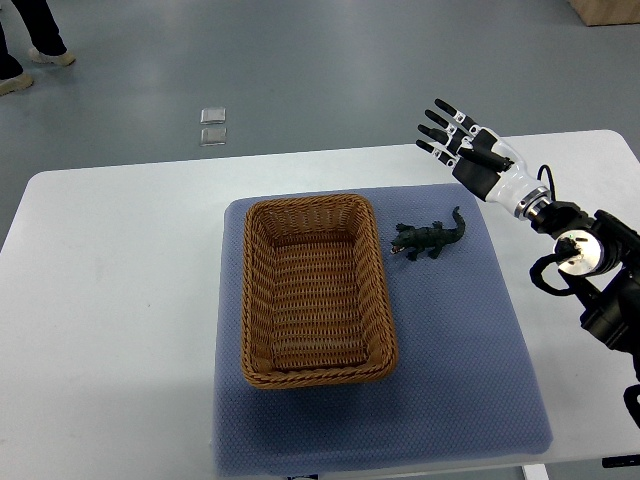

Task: Place crocodile in brown basket with right hand
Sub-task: 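Move the right hand over the green toy crocodile beside the basket, then lower the right hand and close its fingers around the crocodile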

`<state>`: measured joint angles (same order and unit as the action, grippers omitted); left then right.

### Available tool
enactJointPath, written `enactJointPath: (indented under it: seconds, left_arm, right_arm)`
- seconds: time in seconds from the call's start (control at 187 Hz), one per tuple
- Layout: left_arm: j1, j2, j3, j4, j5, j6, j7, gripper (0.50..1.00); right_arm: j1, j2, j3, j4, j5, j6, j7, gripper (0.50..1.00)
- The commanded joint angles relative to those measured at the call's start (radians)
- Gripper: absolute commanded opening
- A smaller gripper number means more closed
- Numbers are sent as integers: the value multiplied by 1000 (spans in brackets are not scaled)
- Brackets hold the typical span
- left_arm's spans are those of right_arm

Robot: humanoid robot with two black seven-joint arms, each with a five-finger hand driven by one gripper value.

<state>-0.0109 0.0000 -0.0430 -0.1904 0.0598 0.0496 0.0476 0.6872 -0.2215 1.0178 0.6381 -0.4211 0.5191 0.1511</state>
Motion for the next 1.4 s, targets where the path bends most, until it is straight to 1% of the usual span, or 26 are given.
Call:
enactJointPath:
  seconds: [0.0,0.107,0.214,0.289,0.407,0.477,0.552,0.584,0.648,0.696,0.788,0.889,1.077,1.179,1.27,1.345,1.393]
  left_arm:
    - [-1,0,-1,0,-1,1,0,1000]
    - [-1,0,-3,0,-1,1,0,1000]
    - [-1,0,-5,-1,-1,1,0,1000]
    - [-1,0,-3,-4,-1,-2,0,1000]
    - [-1,0,-3,-7,-1,-4,0,1000]
    - [-1,0,-3,-6,-1,-4,0,1000]
    - [-1,0,-5,-3,-1,-4,0,1000]
    - [-1,0,-5,-3,-1,-4,0,1000]
    - [-1,0,-5,-1,-1,-4,0,1000]
    - [-1,0,-6,-1,-1,-4,0,1000]
    - [-1,0,-5,-1,-1,-4,0,1000]
    - [-1,0,-5,-3,-1,-4,0,1000]
    - [-1,0,-5,-11,0,-5,0,1000]
    - [-1,0,-5,-4,0,-5,0,1000]
    - [-1,0,-5,-4,-1,-5,0,1000]
    - [-1,0,-5,-6,-1,-5,0,1000]
    - [-1,0,-5,-4,0,-7,0,1000]
  right_arm:
    - [60,-70,-51,3,-171,33,-13,928]
    - [137,-143,-146,44,-352,91,-15,928]
    - [212,-223,-283,112,-550,92,-16,928]
    - [267,-260,-381,167,-672,92,-16,928]
    - [336,-279,-521,233,-824,92,-21,928]
    - [367,-271,-591,247,-910,88,-22,928]
    - [397,-259,-648,247,-1001,52,-28,926]
    - [403,-256,-670,247,-1028,26,-48,926]
    - [405,-233,-690,247,-1032,4,-87,926]
    - [403,-226,-694,247,-1033,1,-97,926]
    - [391,-223,-694,247,-1038,-7,-97,924]
    - [373,-219,-700,247,-1039,-31,-97,924]
    - [344,-213,-709,247,-1042,-45,-97,921]
    - [341,-213,-734,241,-1042,-76,-99,919]
    - [334,-205,-752,239,-1042,-85,-99,919]
    - [331,-199,-759,236,-1044,-91,-99,913]
    - [330,-197,-759,235,-1048,-96,-97,901]
